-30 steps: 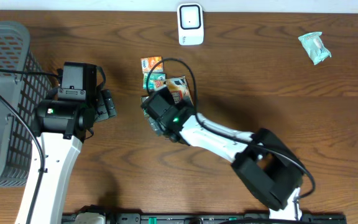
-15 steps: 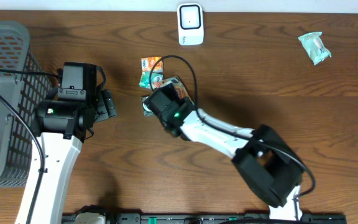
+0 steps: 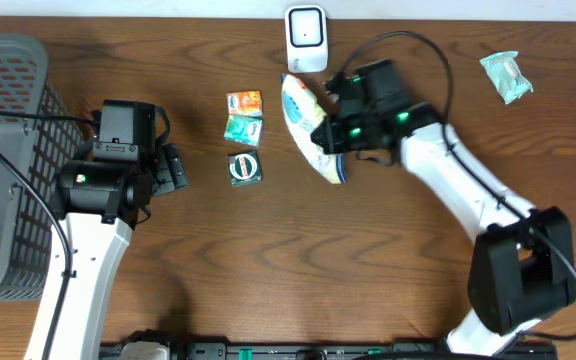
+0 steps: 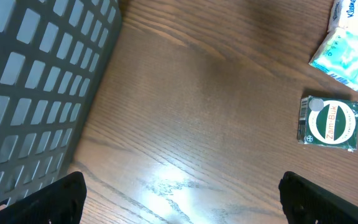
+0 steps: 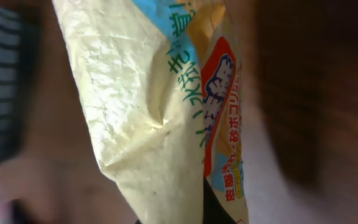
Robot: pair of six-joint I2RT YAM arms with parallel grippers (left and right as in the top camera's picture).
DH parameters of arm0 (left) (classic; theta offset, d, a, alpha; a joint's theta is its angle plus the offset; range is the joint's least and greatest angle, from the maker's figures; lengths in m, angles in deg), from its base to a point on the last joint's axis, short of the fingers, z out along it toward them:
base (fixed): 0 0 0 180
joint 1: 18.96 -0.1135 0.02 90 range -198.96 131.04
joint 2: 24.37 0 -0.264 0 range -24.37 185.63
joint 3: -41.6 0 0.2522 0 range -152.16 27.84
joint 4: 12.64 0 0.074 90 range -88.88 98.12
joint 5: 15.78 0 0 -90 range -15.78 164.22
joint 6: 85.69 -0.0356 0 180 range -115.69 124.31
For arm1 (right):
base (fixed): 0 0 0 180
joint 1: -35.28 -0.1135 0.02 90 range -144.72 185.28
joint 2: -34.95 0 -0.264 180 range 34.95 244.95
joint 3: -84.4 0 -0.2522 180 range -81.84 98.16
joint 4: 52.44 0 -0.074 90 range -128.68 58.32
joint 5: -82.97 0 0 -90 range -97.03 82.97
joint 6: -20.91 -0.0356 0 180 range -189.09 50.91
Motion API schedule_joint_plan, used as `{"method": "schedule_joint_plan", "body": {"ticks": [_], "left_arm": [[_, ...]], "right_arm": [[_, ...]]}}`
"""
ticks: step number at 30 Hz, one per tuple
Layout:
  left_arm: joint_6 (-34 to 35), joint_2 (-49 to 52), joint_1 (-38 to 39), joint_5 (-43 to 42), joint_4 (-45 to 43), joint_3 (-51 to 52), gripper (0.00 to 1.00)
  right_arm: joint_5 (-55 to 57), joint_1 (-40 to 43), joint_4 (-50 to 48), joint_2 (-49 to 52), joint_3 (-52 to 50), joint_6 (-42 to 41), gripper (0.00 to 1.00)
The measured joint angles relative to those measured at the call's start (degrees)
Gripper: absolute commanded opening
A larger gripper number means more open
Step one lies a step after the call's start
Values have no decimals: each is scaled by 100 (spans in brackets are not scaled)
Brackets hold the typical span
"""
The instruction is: Scan the item barcode
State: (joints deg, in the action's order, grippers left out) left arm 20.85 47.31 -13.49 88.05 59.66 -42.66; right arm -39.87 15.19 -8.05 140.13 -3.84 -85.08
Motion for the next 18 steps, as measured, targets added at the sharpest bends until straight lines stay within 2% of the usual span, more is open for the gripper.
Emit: {"method": "schedule_joint_plan", "body": {"ticks": [8, 12, 15, 18], "left_arm": [[0, 0, 0, 0, 0, 2, 98], [-2, 0, 0, 0, -2, 2, 98], [0, 0, 0, 0, 0, 0, 98], [-2, 0, 0, 0, 0, 0, 97]], "right_arm": [[-2306, 614, -310, 1259, -208, -83, 1], [-2946, 1005, -651, 1860, -212, -372, 15], [-2992, 1309, -728, 1996, -225, -516, 27], [-2946, 1591, -748, 1978, -232, -573, 34]]}}
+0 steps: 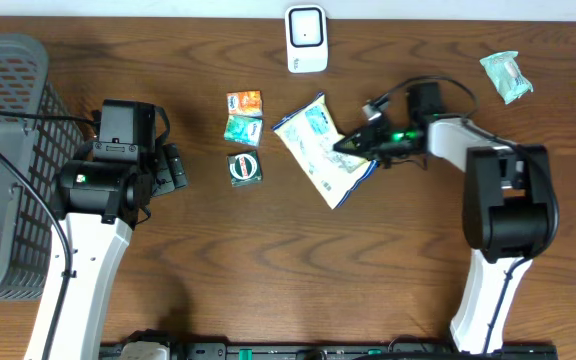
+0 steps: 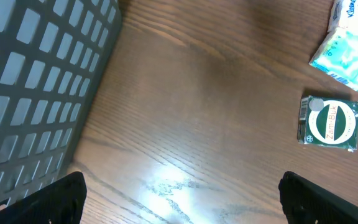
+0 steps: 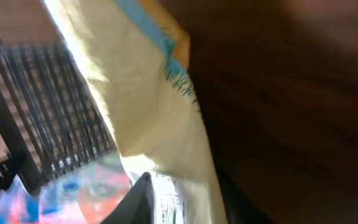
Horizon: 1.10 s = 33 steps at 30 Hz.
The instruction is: Scan the item barcode
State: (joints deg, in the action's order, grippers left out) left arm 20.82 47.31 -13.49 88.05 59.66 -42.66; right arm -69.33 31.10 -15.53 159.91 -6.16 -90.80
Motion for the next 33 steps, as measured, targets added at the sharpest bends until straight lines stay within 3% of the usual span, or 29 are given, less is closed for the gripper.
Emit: {"method": "schedule_joint_plan", "body": {"ticks": [2, 4, 9, 14, 25, 27, 31, 33], "left_arm": [[0, 0, 0, 0, 0, 2, 98], [2, 0, 0, 0, -2, 0, 98], [2, 0, 0, 0, 0, 0, 98], [2, 0, 0, 0, 2, 2, 98], [2, 0, 0, 0, -2, 0, 98], [2, 0, 0, 0, -2, 0, 98], [2, 0, 0, 0, -2, 2, 98], [2, 0, 0, 0, 0, 0, 98]], "right_arm": [[74, 125, 11, -46, 0, -15, 44], [262, 201, 57, -181, -2, -39, 64], [986, 162, -131, -1051, -9, 269, 99], [1626, -136, -699, -1298, 4, 857, 99], [2870, -946, -1067, -734, 2, 2048, 99], [2929, -1034, -1067, -584, 2, 2146, 96], [2970, -1095, -1023, -361, 4, 2321, 50], [2951, -1095, -887, -354, 11, 2323, 32]]}}
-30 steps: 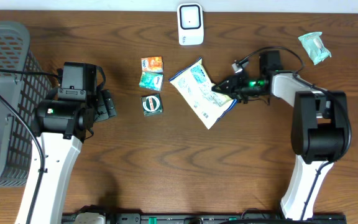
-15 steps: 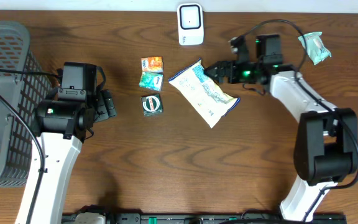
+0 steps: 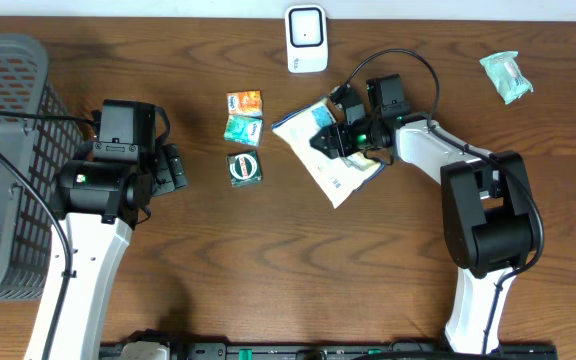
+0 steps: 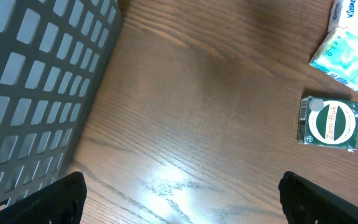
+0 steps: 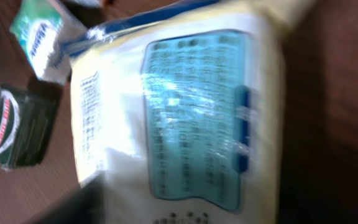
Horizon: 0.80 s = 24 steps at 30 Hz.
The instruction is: Scan the item barcode
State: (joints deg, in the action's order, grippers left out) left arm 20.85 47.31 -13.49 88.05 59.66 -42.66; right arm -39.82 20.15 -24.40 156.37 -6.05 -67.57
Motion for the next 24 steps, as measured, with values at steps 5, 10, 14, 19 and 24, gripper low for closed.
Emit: {"method": "schedule_joint_plan", "body": {"ticks": [5, 10, 14, 19, 24], "left_arm": [[0, 0, 0, 0, -2, 2, 98], [0, 0, 0, 0, -2, 0, 98], [0, 0, 0, 0, -2, 0, 98], [0, 0, 0, 0, 0, 0, 97], [0, 0, 0, 0, 0, 0, 98]], "right_arm": [[-315, 33, 72, 0, 20, 15, 1], [-844, 160, 90, -42, 22, -201, 1], [-1237, 293, -201, -192, 4, -533, 1], [-1528, 433, -966, -1016, -31, -1126, 1], [-1709, 400, -2149, -2057, -20, -1816, 1]]}}
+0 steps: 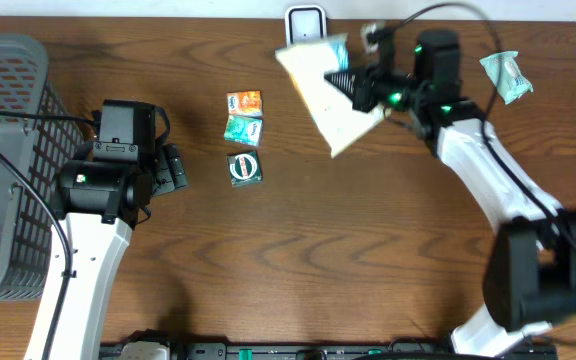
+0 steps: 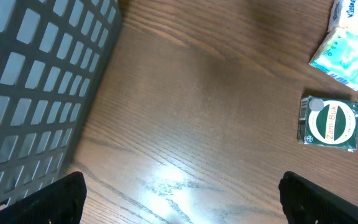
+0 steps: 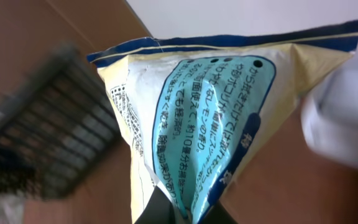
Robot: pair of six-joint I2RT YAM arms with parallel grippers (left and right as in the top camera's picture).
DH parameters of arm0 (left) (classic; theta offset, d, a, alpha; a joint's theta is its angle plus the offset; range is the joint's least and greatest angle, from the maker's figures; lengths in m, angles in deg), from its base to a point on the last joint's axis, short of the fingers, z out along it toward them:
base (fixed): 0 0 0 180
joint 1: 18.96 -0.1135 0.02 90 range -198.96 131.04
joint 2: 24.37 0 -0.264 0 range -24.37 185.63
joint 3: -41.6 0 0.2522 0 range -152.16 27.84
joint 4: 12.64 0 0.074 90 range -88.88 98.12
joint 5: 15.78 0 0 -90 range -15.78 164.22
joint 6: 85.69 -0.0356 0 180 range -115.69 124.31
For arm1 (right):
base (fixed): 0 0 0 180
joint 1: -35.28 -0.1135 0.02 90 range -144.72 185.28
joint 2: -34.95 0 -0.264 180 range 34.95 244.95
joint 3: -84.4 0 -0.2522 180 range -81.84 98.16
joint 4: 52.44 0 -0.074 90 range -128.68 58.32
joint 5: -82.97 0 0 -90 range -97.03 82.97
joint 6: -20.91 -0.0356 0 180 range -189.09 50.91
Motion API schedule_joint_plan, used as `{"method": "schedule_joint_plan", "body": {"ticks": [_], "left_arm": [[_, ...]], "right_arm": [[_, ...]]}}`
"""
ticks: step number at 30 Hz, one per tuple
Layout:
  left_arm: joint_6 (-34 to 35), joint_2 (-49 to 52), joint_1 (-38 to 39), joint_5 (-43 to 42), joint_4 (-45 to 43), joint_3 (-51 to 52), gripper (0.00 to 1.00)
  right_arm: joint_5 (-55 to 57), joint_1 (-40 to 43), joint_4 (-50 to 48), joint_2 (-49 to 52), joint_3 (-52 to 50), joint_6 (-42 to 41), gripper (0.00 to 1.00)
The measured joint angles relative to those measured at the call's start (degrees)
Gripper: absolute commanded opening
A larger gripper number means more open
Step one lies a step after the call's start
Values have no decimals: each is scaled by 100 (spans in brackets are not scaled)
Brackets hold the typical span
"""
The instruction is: Scan the item barcode
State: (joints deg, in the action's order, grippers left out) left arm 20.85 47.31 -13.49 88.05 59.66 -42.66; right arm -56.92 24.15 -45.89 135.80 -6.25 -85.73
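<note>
My right gripper (image 1: 360,88) is shut on a cream snack bag (image 1: 318,85) with a pale blue label, held in the air at the table's far edge. The bag covers most of the white barcode scanner (image 1: 303,13), whose top edge shows behind it. In the right wrist view the bag (image 3: 210,118) fills the middle, its blue printed back toward the camera, with the blurred white scanner (image 3: 344,118) at the right. My left gripper (image 2: 179,199) stands open over bare wood, far to the left.
A grey basket (image 1: 3,150) stands at the left edge. Three small packets lie left of centre: orange (image 1: 244,101), teal (image 1: 243,129) and a dark green box (image 1: 245,168). A pale green packet (image 1: 506,75) lies at the far right.
My right gripper has gone from low over the table's middle up and back to the far edge, carrying the bag in front of the scanner. The left arm has not moved.
The right gripper held the bag just below the scanner, its front side showing. Then the bag was lower on the table, near the middle, with its blue-labelled back up. It now hangs in front of the scanner. The left arm stayed still throughout.
</note>
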Motion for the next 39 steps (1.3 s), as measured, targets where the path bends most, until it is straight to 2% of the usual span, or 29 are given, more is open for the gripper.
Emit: {"method": "schedule_joint_plan", "body": {"ticks": [6, 13, 23, 27, 30, 34, 39], "left_arm": [[0, 0, 0, 0, -2, 0, 98], [0, 0, 0, 0, 0, 2, 98], [0, 0, 0, 0, -2, 0, 98], [0, 0, 0, 0, 0, 0, 98], [-2, 0, 0, -2, 2, 0, 98], [0, 0, 0, -2, 4, 0, 98], [0, 0, 0, 0, 0, 0, 98]], "right_arm": [[107, -131, -925, -549, 22, -964, 1], [481, -179, -931, -514, 20, -1976, 1], [699, -197, -826, -514, 20, -2343, 1], [885, -210, -337, -514, 20, -1996, 1], [1456, -280, 514, -514, 26, -1410, 1], [3338, -560, 1928, -476, 17, -426, 1], [6067, -1003, 2702, -234, 13, 629, 1]]}}
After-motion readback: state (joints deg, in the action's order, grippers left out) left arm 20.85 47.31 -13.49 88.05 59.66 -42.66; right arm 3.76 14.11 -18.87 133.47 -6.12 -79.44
